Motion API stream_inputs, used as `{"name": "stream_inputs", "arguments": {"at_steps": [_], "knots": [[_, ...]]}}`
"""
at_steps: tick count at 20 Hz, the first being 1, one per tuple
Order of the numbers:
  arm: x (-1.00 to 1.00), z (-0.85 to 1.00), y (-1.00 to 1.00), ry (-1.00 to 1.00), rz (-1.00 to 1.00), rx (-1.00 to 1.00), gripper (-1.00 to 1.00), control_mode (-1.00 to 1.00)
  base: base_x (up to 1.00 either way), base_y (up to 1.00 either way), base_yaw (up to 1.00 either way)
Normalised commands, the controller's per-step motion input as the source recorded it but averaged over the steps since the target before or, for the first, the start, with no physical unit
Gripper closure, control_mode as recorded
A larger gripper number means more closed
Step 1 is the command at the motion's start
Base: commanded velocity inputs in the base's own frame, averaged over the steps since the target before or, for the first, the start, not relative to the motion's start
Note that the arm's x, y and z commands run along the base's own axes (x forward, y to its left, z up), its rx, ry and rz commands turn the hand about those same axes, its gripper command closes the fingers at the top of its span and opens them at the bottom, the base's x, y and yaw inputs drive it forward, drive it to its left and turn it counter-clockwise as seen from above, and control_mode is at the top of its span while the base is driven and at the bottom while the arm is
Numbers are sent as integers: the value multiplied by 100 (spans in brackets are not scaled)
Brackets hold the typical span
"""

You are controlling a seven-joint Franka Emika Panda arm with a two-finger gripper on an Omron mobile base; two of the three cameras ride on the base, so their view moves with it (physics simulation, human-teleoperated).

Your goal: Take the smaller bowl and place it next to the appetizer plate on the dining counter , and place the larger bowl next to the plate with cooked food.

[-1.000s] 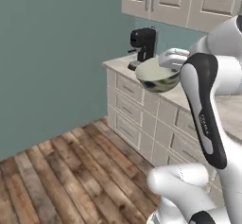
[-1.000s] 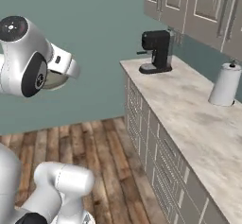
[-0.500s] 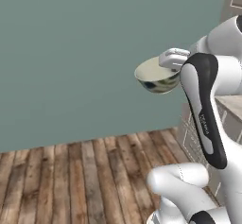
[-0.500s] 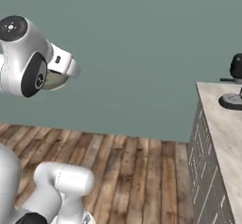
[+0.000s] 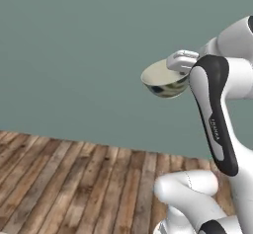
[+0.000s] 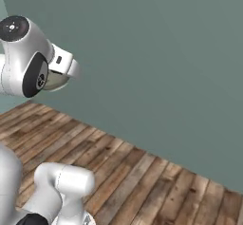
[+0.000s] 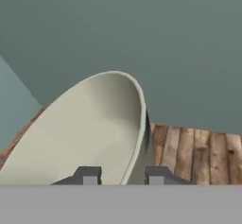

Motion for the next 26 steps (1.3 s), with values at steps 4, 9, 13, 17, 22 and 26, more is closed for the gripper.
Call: {"name": "stream_inputs", "arguments": {"at_steps": [4,9,13,17,22,26], "knots": [[0,0,0,0,0,0,100,100,65,25,69],[0,0,0,0,0,0,100,100,13,8,66],[0,0,0,0,0,0,100,100,0,-4,66],[0,0,0,0,0,0,100,100,4,-28,66],[0,0,0,0,0,0,100,100,7,-51,62],[0,0,0,0,0,0,100,100,14,-64,61]]}}
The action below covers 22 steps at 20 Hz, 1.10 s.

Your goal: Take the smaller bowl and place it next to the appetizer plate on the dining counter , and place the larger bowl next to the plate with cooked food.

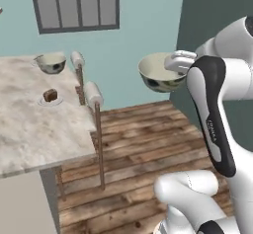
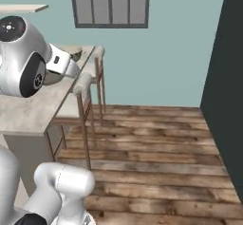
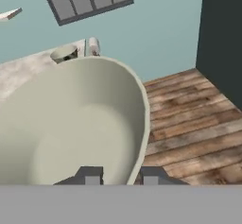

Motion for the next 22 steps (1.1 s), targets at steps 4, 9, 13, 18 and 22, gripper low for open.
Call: {"name": "stream_inputs", "arguments": {"at_steps": [4,9,13,18,22], "knots": [[0,0,0,0,0,0,100,100,30,-84,59],[0,0,0,0,0,0,100,100,40,-88,57],[0,0,0,0,0,0,100,100,77,-90,54],[0,0,0,0,0,0,100,100,100,-86,50],[0,0,0,0,0,0,100,100,100,-63,49]]}}
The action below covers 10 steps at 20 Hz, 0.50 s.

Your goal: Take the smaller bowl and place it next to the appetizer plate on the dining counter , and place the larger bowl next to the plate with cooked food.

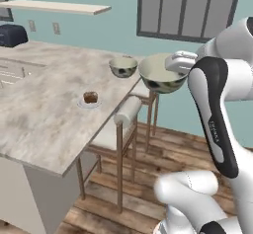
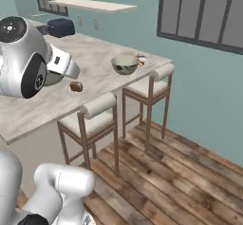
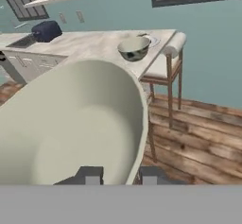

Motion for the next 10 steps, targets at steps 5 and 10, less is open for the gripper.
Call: {"name": "stream_inputs", "arguments": {"at_steps": [5,10], "knots": [[0,0,0,0,0,0,100,100,100,-55,55],[0,0,0,0,0,0,100,100,100,-53,58]]}}
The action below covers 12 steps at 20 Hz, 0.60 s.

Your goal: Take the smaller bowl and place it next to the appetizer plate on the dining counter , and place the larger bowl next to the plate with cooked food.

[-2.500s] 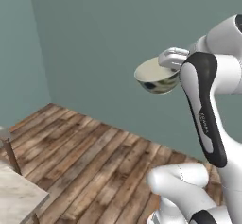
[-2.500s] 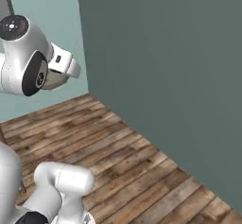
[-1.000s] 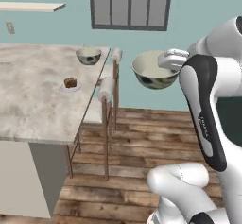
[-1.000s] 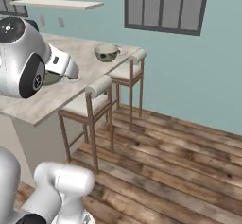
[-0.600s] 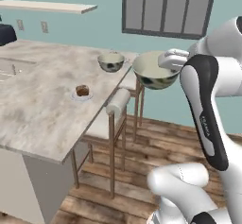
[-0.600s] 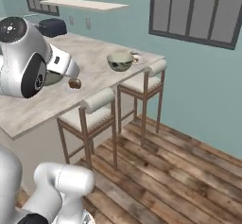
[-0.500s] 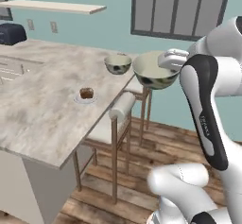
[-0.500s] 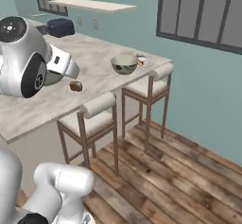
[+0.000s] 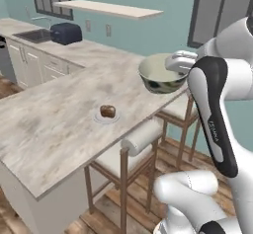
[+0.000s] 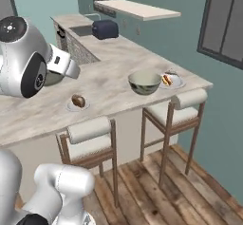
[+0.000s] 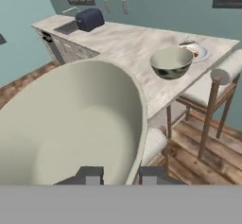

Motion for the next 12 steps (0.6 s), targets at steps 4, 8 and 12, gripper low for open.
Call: {"name": "stream_inputs", "arguments": {"at_steps": [4,8,12], "knots": [[0,0,0,0,0,0,100,100,100,-36,59],[0,0,0,0,0,0,100,100,95,-15,62],[0,0,0,0,0,0,100,100,83,-11,58]]}}
